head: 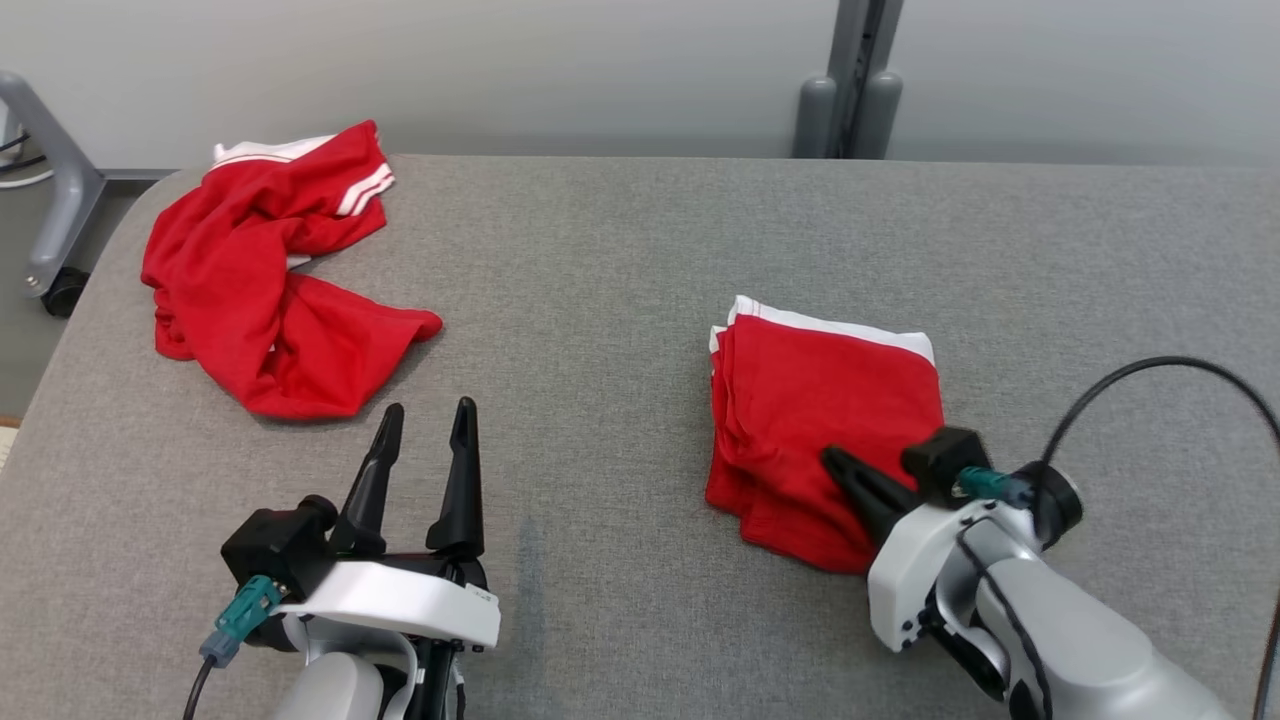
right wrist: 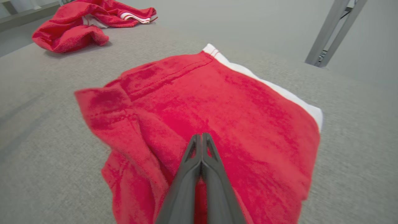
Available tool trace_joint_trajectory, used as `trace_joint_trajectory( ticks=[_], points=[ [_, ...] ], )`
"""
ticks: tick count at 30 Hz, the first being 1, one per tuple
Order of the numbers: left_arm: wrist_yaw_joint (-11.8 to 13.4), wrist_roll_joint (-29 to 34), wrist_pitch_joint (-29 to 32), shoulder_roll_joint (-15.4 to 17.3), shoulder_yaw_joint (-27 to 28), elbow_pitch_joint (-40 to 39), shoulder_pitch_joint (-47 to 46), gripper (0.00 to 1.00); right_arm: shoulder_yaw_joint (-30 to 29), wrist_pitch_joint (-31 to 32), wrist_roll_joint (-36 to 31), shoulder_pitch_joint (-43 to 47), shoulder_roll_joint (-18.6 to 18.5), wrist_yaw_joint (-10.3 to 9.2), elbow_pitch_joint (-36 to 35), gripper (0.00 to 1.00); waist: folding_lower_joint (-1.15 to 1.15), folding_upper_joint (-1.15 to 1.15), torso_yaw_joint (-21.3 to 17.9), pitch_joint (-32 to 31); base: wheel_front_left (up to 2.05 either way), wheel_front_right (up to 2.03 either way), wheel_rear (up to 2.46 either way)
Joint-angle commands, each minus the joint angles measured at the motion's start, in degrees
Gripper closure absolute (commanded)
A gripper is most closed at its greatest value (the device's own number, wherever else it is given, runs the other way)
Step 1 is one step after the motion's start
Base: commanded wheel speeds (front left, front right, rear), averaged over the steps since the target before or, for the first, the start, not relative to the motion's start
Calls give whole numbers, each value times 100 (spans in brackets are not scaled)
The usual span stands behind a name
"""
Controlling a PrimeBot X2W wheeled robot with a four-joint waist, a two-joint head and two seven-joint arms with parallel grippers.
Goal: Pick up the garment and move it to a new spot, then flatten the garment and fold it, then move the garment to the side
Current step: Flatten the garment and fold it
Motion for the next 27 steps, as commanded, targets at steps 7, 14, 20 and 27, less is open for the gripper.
trace_joint_trajectory(
  ticks=[7, 14, 20, 27],
  points=[
    [-21, 61, -21, 27, 29, 26, -37, 0, 1263, 31, 650, -177, -281, -1, -224, 100, 0, 0, 48, -41, 0, 0, 0],
    [-19, 75, -21, 25, 24, 29, -20, 0, 2160, -44, 1117, -351, -216, -1, -287, 100, 0, 0, 42, -61, 0, 0, 0],
    [-15, 78, -21, 26, 31, 34, -24, 0, 2455, -73, 1158, -366, -73, -1, -277, 100, 0, 0, 39, -59, 0, 0, 0],
    [7, 66, -21, 25, 57, 7, -18, 0, 2572, -80, 979, -363, 47, -1, -375, 100, 0, 0, -4, -42, 0, 0, 0]
  ],
)
